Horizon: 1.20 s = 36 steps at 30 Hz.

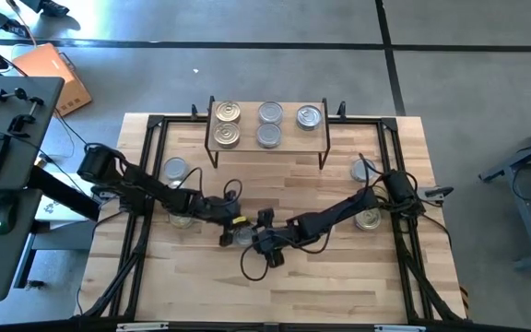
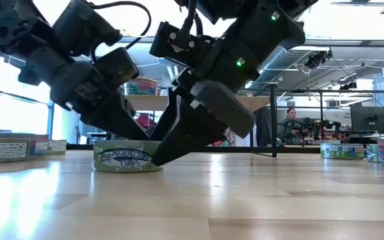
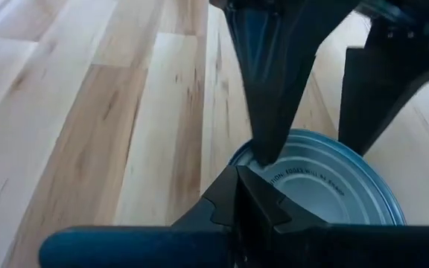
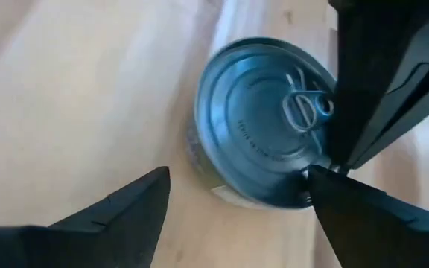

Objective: Stack canned seafood by type on shelf
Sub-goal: Put the bottom left green tuna can on the shelf aligned with the other green tuna can

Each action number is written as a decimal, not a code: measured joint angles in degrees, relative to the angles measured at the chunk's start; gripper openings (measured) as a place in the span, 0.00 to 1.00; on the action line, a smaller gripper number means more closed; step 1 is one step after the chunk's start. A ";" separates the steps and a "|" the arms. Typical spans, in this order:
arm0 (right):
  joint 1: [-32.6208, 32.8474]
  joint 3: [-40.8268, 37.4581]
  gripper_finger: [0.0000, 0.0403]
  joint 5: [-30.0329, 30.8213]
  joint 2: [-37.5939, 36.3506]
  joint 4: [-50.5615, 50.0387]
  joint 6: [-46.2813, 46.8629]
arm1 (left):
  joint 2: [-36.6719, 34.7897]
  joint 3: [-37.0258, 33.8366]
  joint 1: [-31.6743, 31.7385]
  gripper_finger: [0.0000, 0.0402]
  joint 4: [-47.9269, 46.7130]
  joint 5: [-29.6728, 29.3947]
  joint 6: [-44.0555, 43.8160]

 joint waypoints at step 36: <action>2.38 0.07 0.11 -0.14 -0.31 -10.49 6.30 | -14.57 0.20 -9.58 0.00 -18.45 -15.78 2.06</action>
